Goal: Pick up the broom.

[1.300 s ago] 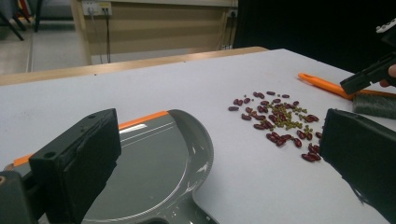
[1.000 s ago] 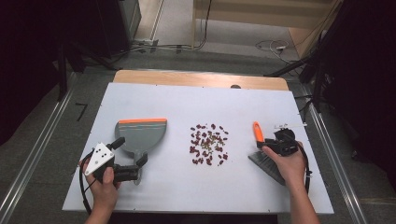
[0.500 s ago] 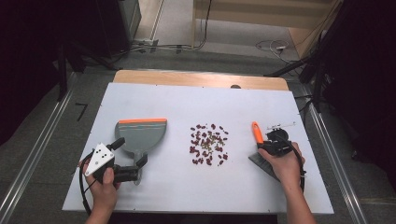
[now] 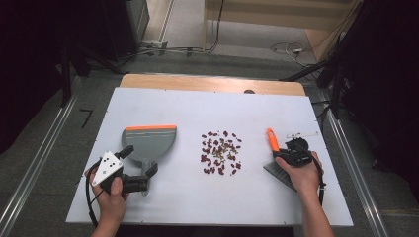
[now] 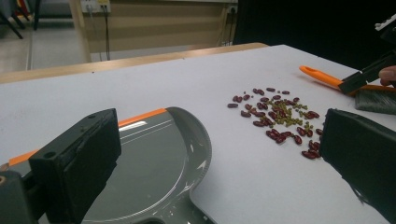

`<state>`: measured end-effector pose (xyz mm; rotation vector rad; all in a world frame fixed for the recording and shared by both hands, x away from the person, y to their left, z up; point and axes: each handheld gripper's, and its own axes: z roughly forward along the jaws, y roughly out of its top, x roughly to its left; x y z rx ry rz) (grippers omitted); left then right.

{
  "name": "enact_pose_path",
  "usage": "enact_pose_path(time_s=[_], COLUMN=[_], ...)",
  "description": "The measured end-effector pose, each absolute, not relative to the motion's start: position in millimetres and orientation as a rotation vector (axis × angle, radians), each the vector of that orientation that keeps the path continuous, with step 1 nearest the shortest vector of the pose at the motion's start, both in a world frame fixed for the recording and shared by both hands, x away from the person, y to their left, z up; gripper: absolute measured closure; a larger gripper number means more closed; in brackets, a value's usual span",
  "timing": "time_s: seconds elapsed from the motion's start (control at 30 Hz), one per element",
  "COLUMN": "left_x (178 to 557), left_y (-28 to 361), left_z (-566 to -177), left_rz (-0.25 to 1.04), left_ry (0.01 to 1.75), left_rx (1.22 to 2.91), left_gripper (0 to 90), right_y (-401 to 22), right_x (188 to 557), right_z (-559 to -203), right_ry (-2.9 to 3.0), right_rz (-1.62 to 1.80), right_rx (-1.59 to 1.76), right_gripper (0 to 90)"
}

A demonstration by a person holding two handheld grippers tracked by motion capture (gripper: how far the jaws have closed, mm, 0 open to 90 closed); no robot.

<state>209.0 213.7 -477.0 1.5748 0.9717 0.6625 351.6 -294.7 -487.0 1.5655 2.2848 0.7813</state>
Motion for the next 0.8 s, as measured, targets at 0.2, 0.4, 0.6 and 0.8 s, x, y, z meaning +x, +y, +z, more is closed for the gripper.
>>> enact_pose_path(time_s=[0.2,0.4,0.6,0.8], left_x=[208.4,207.2,205.1,203.2], left_y=[215.4,214.7,212.5,210.5], left_z=[-476.2,-474.3,-470.4,-465.7], left_rz=[0.66,0.662,0.669,0.672], left_ry=[0.976,0.972,0.959,0.943], left_rx=[1.559,1.554,1.549,1.542], left_gripper=[0.0,0.0,0.0,0.0], right_y=[-302.1,-307.1,-314.8,-329.2], right_x=[339.4,331.3,319.9,310.8], right_z=[-478.0,-474.5,-467.0,-462.8], right_ry=[2.183,2.12,1.995,1.872], right_rz=[0.911,0.986,1.089,1.258], right_rx=[1.503,1.466,1.428,1.402], right_gripper=[68.5,68.7,69.0,69.1])
